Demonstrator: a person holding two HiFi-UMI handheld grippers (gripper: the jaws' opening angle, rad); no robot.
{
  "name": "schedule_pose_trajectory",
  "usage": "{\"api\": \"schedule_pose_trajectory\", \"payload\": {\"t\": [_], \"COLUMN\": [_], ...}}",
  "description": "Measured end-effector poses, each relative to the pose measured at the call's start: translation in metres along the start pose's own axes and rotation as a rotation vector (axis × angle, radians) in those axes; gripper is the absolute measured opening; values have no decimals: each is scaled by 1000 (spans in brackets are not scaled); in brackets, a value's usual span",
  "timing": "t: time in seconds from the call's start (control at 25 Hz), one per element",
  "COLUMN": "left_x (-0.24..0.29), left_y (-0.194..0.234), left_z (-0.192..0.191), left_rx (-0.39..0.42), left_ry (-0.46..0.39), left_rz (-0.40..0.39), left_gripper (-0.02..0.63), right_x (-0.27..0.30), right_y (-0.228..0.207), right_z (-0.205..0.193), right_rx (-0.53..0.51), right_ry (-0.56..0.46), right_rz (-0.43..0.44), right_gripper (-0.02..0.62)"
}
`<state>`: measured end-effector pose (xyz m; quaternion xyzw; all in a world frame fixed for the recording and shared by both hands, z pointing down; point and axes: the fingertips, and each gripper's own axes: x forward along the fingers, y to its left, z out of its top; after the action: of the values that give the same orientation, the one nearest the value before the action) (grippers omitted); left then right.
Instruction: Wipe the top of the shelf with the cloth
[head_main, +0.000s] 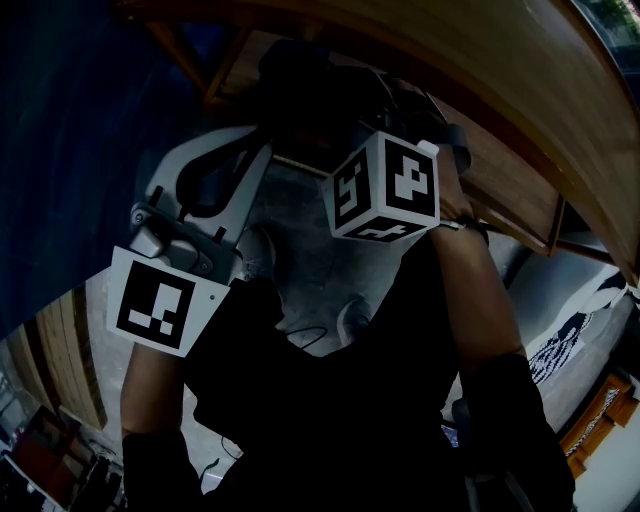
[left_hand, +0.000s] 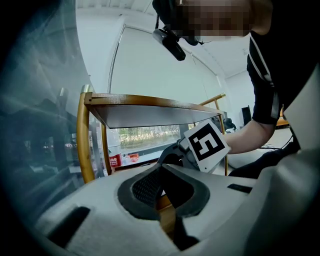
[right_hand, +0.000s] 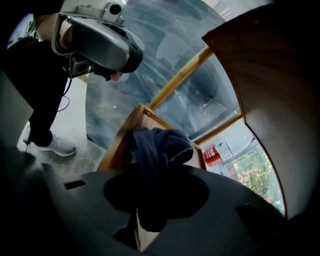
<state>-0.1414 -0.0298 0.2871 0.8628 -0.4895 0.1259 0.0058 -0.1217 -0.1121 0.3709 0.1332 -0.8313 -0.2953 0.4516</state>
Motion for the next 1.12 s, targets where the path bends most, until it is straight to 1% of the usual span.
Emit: {"api": "schedule_pose_trajectory", "payload": {"t": [0.2,0.4,0.6,0.76,1.12], "left_x": [16,31,45,57,93], "left_y": [-11,-25,-40,-55,-91], "left_z": [7,13,15,22,39], "left_rx": [6,34,34,39,75], "left_ry": [-10,-16,-10,-20,-36], "left_rz": [-23,-49,-72,-87,-144], "left_gripper": [20,20,20,20,20], "right_x": [-18,-33,-48,-61,-98], "right_y": [0,2,8,10,6], "right_z": [-30,-59,-88,-112,-184], "right_rx": [1,11,25,38,82], "right_ry": [37,69,101,128,221], "right_rz": [-4,-2,-3,-5,-33], "right_gripper": [89,87,87,87,86]}}
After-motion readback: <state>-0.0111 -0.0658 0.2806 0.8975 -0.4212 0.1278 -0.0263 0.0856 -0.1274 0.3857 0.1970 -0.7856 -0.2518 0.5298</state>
